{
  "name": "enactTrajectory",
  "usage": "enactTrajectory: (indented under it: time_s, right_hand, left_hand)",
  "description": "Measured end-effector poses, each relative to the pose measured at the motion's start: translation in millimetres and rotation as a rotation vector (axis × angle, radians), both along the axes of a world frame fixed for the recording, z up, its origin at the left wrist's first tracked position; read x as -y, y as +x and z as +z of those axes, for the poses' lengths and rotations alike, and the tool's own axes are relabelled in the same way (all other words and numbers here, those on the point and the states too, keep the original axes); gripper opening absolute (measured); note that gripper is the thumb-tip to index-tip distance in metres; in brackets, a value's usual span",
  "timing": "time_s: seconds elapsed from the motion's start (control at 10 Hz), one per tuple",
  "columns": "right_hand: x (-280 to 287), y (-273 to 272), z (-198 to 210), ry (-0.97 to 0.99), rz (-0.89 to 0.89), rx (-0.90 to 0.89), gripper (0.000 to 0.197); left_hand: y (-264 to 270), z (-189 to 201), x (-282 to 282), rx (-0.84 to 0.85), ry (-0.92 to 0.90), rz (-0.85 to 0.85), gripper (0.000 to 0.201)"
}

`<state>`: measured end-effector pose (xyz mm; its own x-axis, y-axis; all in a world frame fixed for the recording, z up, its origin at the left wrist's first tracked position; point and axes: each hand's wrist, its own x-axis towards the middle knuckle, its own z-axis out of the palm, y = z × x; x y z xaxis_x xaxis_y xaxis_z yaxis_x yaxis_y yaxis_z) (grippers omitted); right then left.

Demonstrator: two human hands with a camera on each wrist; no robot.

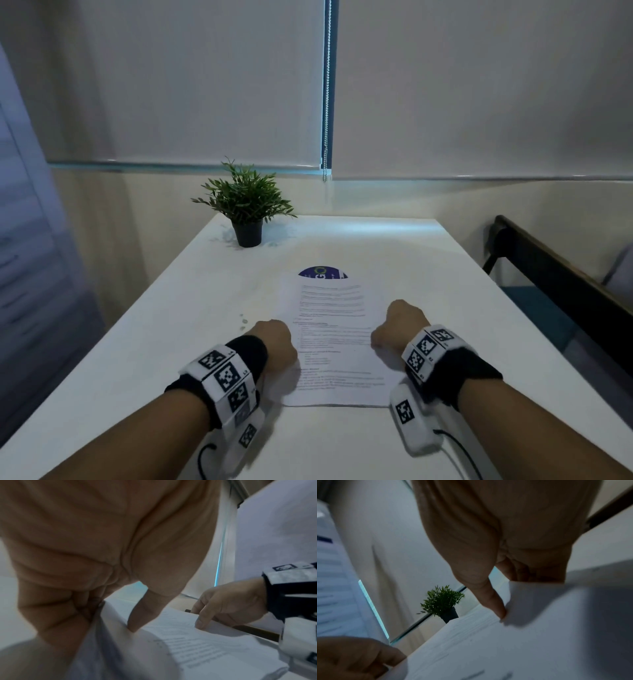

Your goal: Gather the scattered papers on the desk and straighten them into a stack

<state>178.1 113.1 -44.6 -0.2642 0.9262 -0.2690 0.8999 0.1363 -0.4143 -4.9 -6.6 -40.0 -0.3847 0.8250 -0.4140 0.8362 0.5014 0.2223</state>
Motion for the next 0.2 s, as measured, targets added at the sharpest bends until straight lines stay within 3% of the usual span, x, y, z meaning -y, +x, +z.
enactTrajectory:
  time_s: [0.1, 0.2]
  right_hand:
    - [-2, 0, 4, 0.012, 0.03, 0.018, 0.035]
    - [-7, 2, 12, 0.067, 0.077, 0.015, 0.024]
  left_hand:
    - [-5, 5, -3, -0.031, -0.002, -0.018, 0.02]
    - [-16, 18, -5, -0.08, 0.05, 0.051, 0.056]
